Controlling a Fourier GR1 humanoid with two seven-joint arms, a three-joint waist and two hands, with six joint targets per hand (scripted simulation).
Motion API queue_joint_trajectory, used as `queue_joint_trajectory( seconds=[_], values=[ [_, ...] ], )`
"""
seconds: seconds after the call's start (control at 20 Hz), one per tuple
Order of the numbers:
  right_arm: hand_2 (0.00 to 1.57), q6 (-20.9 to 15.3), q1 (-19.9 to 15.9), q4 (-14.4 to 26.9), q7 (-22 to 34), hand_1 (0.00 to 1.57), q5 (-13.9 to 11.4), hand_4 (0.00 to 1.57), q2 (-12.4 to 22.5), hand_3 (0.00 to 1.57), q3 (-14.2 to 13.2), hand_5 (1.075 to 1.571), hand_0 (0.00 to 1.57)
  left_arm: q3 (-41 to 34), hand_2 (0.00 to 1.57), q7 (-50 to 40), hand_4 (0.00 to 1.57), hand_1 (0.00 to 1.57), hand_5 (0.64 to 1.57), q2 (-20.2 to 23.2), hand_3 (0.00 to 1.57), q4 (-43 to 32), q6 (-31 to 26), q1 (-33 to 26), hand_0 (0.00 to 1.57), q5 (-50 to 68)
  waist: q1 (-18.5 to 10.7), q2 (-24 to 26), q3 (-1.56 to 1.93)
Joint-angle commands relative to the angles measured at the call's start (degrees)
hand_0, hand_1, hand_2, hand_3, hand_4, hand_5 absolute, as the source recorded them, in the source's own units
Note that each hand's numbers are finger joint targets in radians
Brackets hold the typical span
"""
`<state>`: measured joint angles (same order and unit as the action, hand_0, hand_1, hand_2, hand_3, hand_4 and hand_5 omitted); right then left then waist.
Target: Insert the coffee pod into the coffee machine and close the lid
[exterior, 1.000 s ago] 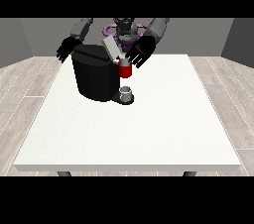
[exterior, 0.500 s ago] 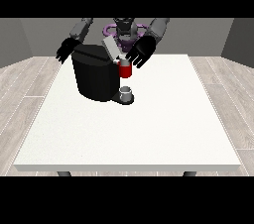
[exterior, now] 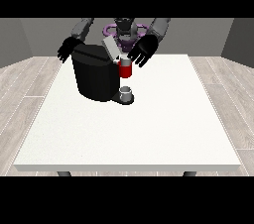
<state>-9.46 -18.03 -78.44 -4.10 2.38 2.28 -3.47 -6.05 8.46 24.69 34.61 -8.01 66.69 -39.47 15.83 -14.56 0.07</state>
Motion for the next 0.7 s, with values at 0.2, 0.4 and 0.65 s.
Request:
queue_joint_trajectory(
  seconds=[0.2, 0.4, 0.65],
  values=[
    [0.0, -1.42, -4.3, 2.12, -2.43, 0.0, -0.08, 0.47, 0.28, 0.0, -1.81, 1.571, 0.0, 3.24, 0.0, 2.09, 0.0, 0.0, 1.571, 2.03, 0.0, 0.7, -3.72, 2.87, 0.0, -3.31, -1.12, -3.37, -0.04],
    [0.0, 0.38, -1.11, 1.38, 1.82, 0.0, 1.03, 0.41, 0.59, 0.0, -0.93, 1.571, 0.0, 2.97, 0.0, -0.13, 0.0, 0.0, 1.571, 0.79, 0.0, -0.62, -4.81, 0.68, 0.0, -3.41, 0.01, 0.5, -0.05],
    [0.0, -1.31, -2.37, 3.16, 0.97, 0.0, -0.17, 0.36, 1.24, 0.0, -1.86, 1.571, 0.0, 2.66, 0.0, 0.48, 0.0, 0.0, 1.571, 1.51, 0.0, 0.64, -5.4, 1.84, 0.0, -3.71, -1.78, 0.42, -0.05]
  ],
)
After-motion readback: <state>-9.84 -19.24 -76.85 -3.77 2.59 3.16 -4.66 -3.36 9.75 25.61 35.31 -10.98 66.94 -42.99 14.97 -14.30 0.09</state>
